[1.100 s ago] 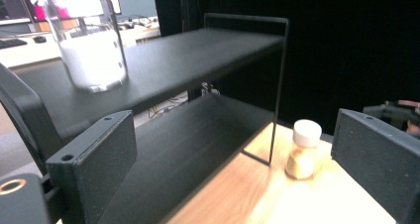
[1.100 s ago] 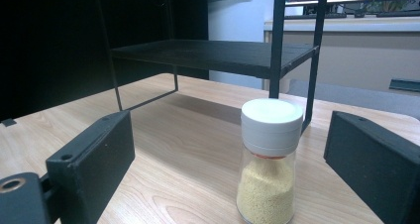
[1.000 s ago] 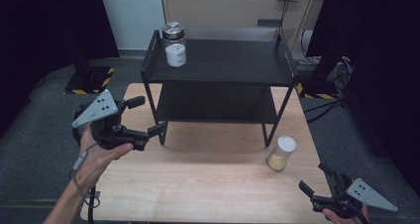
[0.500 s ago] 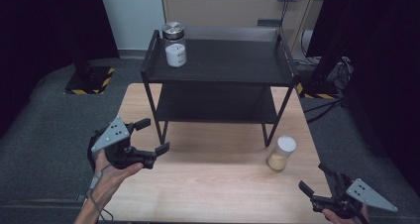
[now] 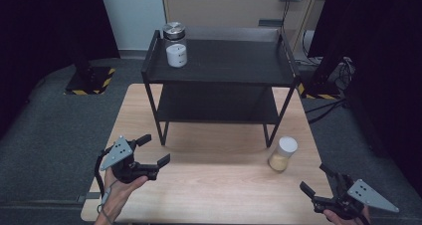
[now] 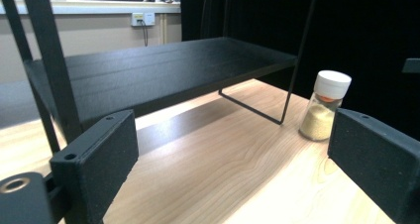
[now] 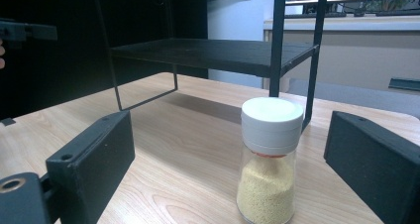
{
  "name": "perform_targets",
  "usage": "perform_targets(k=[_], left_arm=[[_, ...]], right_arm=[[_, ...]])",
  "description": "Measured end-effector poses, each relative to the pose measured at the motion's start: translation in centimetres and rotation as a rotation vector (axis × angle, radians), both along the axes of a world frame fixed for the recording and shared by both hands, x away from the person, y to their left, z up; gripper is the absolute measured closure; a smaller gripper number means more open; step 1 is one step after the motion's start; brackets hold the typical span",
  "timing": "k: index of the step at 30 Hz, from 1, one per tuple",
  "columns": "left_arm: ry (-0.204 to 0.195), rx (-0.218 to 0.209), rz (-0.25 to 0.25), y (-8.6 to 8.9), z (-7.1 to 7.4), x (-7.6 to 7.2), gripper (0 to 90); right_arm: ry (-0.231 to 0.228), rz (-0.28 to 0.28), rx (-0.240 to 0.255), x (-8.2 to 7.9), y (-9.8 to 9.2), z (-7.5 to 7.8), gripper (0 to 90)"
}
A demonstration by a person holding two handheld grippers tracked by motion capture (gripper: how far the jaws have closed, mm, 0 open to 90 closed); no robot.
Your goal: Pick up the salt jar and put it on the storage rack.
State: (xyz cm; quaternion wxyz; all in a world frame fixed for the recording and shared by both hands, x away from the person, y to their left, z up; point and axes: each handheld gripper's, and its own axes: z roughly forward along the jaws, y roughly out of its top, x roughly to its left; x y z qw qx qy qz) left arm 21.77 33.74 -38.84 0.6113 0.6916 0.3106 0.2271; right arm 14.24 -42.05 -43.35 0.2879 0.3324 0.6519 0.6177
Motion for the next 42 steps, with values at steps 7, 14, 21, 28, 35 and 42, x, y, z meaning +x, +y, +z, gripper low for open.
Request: perform_targets(k=[7, 14, 21, 28, 35, 42], left_arm=[[-0.002, 0.012, -0.003, 0.1, -0.7, -0.4, 3.5], [-0.014, 0.031, -0.051, 0.3, -1.0, -0.3, 3.5], [-0.022, 0.059, -0.109, 0.6, -1.1, -0.1, 3.5], [-0.024, 0.075, -0.169, 0.3, -1.0, 0.4, 4.1], [-0.031, 0.079, -0.172, 0.3, -1.1, 0.3, 3.9], [-0.037, 0.063, -0.122, 0.7, -1.3, -0.2, 3.2]], right_arm=[[0.0, 0.004, -0.004, 0.1, 0.0, 0.0, 5.6], [-0.001, 0.005, -0.003, 0.1, 0.0, 0.0, 5.6], [-0.001, 0.009, -0.005, 0.1, 0.0, 0.1, 5.7], [0.003, 0.011, -0.009, 0.2, 0.1, 0.1, 5.7], [0.005, 0.003, -0.006, 0.1, 0.1, 0.1, 5.6], [0.006, 0.004, -0.005, 0.1, 0.1, 0.1, 5.6]])
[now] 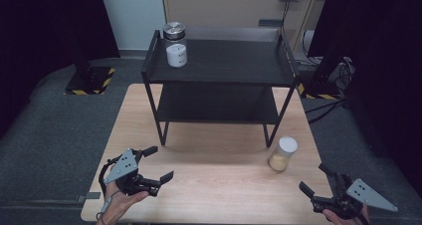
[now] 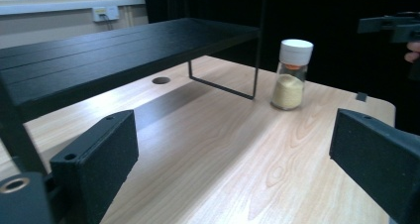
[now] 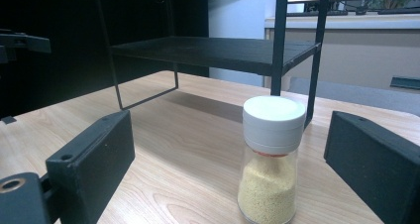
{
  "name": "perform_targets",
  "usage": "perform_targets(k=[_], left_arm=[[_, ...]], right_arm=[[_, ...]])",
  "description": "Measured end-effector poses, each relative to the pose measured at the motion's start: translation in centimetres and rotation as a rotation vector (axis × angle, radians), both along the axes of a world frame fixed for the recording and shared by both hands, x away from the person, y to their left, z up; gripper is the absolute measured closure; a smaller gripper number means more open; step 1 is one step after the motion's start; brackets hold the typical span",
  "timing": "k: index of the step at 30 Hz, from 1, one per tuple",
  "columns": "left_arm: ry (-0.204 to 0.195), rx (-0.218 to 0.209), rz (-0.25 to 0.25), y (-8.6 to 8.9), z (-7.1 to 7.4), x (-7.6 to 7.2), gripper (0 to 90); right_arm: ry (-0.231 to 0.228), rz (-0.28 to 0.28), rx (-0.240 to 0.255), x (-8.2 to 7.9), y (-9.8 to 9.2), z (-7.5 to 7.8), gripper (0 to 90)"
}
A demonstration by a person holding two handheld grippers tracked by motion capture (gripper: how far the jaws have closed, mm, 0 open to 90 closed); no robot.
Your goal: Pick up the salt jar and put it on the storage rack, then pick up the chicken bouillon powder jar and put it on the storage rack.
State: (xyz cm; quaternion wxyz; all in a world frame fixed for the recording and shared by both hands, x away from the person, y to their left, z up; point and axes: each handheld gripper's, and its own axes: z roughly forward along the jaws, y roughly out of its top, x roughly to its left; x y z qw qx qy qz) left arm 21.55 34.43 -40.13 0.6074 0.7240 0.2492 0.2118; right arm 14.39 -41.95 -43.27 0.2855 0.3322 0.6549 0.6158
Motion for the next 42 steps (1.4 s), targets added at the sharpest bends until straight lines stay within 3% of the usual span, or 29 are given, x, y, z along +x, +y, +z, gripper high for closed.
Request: perform_targets(k=[7, 16, 27, 42], left_arm=[[0.009, -0.027, 0.029, 0.58, -0.29, -0.14, 2.8], [0.006, -0.025, 0.011, 0.45, -0.23, 0.0, 2.8], [0.007, -0.064, 0.015, 0.84, -0.62, 0.16, 2.7], [0.008, -0.057, 0.002, 0.76, -0.57, 0.28, 2.4]], right_arm=[[0.0, 0.001, 0.0, 0.08, 0.06, 0.0, 5.6], [0.002, -0.007, 0.001, -0.09, 0.08, -0.01, 5.6], [0.004, -0.013, 0.004, -0.28, 0.03, -0.04, 5.5], [0.01, -0.024, 0.011, -0.32, -0.26, -0.02, 4.6]])
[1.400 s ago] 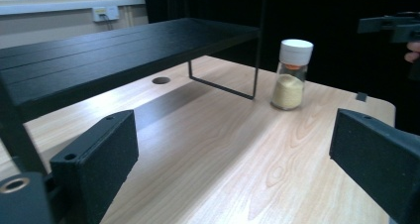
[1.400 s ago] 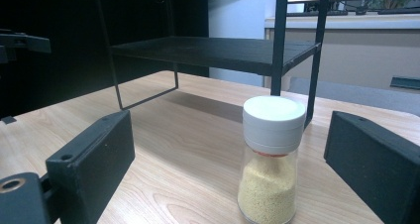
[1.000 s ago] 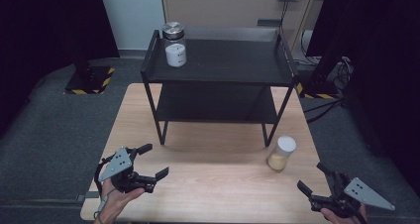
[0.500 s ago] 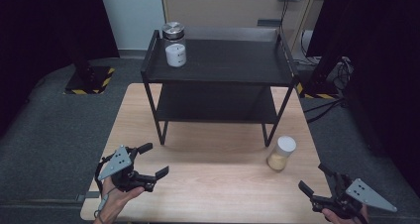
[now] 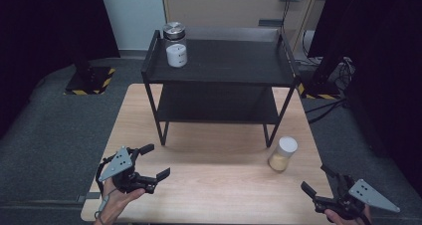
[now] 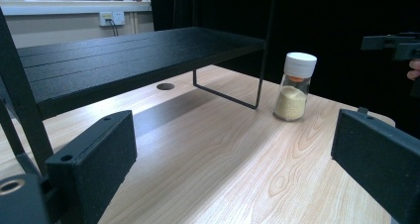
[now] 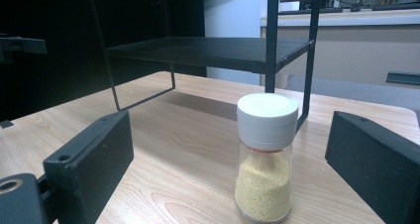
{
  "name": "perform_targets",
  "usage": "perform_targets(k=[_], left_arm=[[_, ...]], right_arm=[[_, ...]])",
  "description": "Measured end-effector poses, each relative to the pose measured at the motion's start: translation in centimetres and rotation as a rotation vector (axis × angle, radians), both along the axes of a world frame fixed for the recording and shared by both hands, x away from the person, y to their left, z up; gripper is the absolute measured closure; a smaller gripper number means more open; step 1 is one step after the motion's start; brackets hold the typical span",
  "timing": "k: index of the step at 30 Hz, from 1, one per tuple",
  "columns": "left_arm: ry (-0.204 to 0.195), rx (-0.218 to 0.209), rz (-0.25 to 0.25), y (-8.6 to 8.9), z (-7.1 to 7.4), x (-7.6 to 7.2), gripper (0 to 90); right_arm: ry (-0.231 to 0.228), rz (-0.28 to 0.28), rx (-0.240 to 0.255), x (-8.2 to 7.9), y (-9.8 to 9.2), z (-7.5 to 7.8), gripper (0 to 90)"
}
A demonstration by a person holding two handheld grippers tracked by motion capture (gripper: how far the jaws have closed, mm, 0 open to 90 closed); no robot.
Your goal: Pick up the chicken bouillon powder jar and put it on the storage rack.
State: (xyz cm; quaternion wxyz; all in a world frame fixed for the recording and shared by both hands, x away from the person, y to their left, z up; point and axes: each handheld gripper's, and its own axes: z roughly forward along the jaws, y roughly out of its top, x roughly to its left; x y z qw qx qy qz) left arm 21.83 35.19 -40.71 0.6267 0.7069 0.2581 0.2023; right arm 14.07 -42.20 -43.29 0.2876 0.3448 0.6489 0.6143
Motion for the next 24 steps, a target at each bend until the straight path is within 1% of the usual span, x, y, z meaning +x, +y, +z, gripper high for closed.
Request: perform_targets(k=[4, 5, 6, 7, 9, 12, 13, 17, 19, 24], left_arm=[[-0.001, 0.007, -0.002, -0.1, 0.0, 0.0, 2.4], [-0.003, 0.013, -0.002, -0.1, 0.1, 0.1, 2.4], [-0.003, 0.013, -0.002, -0.1, 0.1, 0.1, 2.4], [0.0, 0.007, -0.004, -0.1, 0.0, 0.1, 2.4], [-0.001, 0.008, -0.008, -0.1, 0.0, 0.1, 2.4], [0.001, 0.002, -0.023, -0.1, -0.1, 0.3, 2.4], [0.003, 0.003, -0.025, -0.1, -0.1, 0.3, 2.4], [0.006, 0.016, -0.034, -0.2, -0.1, 0.5, 2.5], [0.012, 0.009, -0.04, -0.3, -0.2, 0.6, 2.5], [0.006, 0.018, -0.047, -0.4, -0.1, 0.6, 2.5]], right_arm=[[0.003, -0.009, 0.007, -0.2, -0.1, 0.1, 3.8], [0.014, -0.012, 0.012, -0.2, -0.1, 0.2, 3.1], [0.014, -0.012, 0.012, -0.2, -0.1, 0.2, 3.1], [0.027, -0.021, 0.01, -0.3, 0.0, 0.4, 2.0], [0.035, -0.022, 0.011, -0.3, 0.1, 0.7, 1.9], [0.027, -0.03, 0.002, -0.4, 0.4, 1.4, 1.7], [0.025, -0.031, 0.007, -0.4, 0.4, 1.5, 1.6], [0.019, -0.035, 0.004, -0.4, 0.5, 2.3, 1.7], [0.023, -0.036, -0.003, -0.3, 0.6, 2.6, 1.7], [0.049, -0.05, -0.025, 0.0, 0.8, 4.1, 1.7]])
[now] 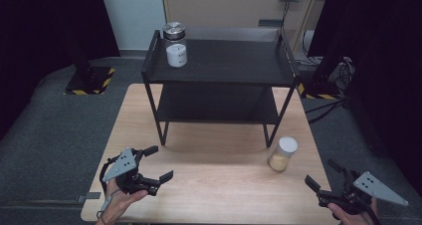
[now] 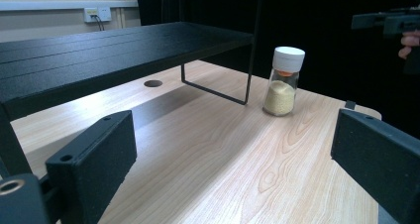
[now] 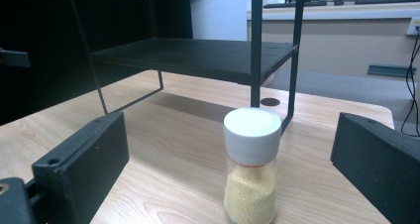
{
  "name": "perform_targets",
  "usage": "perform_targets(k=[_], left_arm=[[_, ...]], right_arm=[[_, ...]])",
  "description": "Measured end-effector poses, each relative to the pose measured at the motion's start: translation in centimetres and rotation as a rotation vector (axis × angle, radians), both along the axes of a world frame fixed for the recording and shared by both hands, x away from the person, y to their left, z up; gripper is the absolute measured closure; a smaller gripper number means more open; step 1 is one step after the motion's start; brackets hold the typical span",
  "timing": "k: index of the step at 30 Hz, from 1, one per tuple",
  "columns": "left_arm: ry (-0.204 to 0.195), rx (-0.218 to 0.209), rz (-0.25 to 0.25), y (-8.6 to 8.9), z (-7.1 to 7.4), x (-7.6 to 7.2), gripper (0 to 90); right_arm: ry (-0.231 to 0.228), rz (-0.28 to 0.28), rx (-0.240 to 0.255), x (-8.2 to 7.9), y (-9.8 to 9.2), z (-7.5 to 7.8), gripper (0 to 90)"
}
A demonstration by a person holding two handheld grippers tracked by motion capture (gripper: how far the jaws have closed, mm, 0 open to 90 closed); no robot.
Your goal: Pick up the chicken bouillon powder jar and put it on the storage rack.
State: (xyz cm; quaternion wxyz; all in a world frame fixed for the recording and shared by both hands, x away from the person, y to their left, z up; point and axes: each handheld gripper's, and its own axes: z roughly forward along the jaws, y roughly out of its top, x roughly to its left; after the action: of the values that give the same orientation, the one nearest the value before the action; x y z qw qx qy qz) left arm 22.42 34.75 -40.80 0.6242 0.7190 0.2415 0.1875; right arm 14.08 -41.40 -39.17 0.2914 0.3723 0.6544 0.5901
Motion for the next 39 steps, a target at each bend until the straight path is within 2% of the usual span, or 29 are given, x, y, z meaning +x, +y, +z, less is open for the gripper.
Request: perform_targets(k=[5, 17, 23, 31, 34, 39], left_arm=[[0.007, -0.024, 0.005, 0.3, -0.2, 0.0, 2.6], [0.01, -0.026, 0.003, 0.4, -0.1, -0.1, 2.7], [0.012, -0.025, -0.002, 0.4, -0.1, -0.1, 2.7], [0.014, -0.018, -0.002, 0.4, -0.1, 0.0, 2.8], [0.014, -0.015, -0.002, 0.4, -0.1, 0.0, 2.8], [0.016, -0.012, -0.002, 0.3, -0.1, 0.0, 2.7]], right_arm=[[0.027, -0.001, -0.02, 0.3, 0.1, 1.7, 1.9], [0.06, 0.008, -0.092, 1.3, 0.5, 5.2, 2.9], [0.105, 0.03, -0.113, 3.2, 0.3, 6.6, 3.0], [0.12, 0.074, -0.177, 5.6, 0.7, 8.0, 3.9], [0.138, 0.083, -0.197, 6.6, 0.7, 8.2, 4.4], [0.154, 0.088, -0.201, 7.8, 0.9, 8.0, 4.5]])
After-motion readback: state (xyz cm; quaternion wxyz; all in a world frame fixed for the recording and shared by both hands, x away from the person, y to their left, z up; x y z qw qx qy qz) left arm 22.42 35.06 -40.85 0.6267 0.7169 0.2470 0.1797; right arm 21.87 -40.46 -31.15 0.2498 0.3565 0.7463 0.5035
